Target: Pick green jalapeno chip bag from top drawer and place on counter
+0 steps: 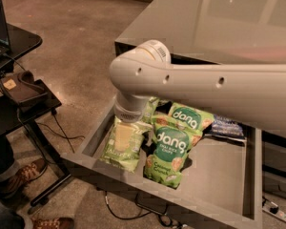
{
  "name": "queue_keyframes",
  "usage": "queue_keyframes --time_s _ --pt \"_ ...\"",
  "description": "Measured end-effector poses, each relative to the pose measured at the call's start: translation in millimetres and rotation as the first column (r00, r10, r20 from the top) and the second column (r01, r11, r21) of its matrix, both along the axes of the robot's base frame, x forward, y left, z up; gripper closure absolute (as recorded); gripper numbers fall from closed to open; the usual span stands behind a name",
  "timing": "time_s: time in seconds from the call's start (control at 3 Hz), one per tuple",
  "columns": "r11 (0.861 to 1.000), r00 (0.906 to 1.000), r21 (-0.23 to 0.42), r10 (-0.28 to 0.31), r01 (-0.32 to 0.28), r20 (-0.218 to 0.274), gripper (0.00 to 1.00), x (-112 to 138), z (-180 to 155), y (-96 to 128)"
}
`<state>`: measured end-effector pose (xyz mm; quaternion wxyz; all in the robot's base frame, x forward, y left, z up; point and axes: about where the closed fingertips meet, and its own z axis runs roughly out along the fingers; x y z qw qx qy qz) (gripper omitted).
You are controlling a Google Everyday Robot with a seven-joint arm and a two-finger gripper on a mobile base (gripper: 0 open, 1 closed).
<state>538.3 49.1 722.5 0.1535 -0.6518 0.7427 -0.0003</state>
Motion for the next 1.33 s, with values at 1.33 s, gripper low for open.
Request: queue_keyframes --time_s 1.33 --pt "0.984 0.9755 0.174 0.083 -0.047 -0.204 0.0 -4 -53 35"
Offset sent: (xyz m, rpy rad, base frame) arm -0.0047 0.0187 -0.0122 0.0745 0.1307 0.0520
